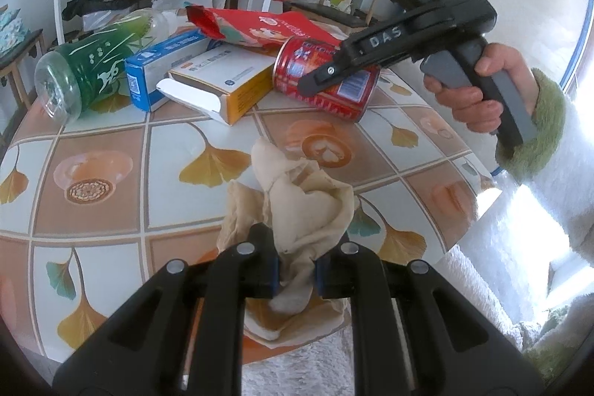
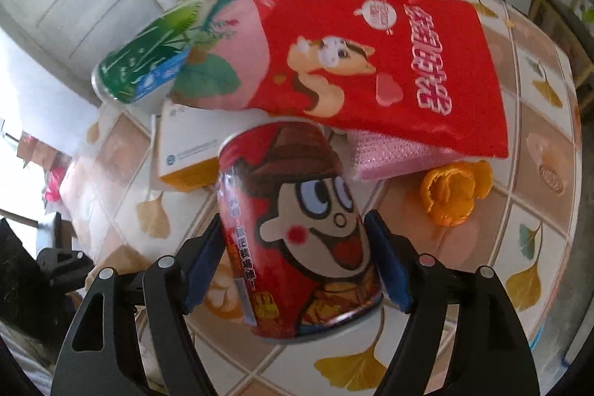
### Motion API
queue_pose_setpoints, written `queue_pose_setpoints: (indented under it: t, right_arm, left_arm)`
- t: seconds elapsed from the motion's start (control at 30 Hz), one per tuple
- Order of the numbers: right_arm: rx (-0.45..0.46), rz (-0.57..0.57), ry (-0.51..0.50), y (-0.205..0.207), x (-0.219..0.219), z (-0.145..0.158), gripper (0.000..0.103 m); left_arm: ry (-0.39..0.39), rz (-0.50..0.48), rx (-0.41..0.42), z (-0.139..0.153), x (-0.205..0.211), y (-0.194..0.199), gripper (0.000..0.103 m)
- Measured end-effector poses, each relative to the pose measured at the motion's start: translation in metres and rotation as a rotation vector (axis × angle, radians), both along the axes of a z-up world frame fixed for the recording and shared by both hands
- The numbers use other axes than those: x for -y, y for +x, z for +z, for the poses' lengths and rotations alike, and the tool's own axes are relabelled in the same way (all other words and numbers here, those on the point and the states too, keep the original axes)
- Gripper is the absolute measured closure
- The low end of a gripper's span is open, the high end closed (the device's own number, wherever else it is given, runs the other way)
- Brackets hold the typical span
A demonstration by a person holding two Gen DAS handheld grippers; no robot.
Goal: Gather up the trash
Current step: 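Grasp the red cartoon drink can with the right tool while the left tool holds the paper bag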
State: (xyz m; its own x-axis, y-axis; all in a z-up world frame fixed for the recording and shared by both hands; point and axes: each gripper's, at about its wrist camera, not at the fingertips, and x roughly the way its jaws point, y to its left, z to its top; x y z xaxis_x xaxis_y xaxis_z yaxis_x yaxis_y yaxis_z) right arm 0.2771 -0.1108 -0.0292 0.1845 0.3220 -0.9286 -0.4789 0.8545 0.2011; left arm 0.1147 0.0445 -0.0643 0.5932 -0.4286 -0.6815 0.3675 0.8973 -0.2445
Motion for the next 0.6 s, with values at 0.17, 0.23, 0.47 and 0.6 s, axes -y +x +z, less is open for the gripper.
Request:
queue_pose_setpoints:
  t: [0.17,0.23,0.47,0.6]
  right_arm:
    - [-0.017,-0.058,0.031,-0.009,0.009,-0.002,0.034]
    - [-0.020,-0.080,0.035,-0.017,0.014,-0.002,0.034]
    - [-0.041,-0.154,0.091,-0.058,0.034,-0.003,0.034]
    - [-0.068,-0.213,0.159,-0.075,0.051,-0.006,0.035]
  left_arm:
    - [-0.015,0.016,-0.017,-0.001,-0.003,0.002,0.091]
    - [-0.020,0.020,-0.022,-0.001,-0.005,0.002,0.091]
    - [-0.014,0.033,-0.035,-0.002,-0.005,0.002,0.091]
    - [-0.009,0.043,-0.045,0.000,-0.003,0.003,0.091]
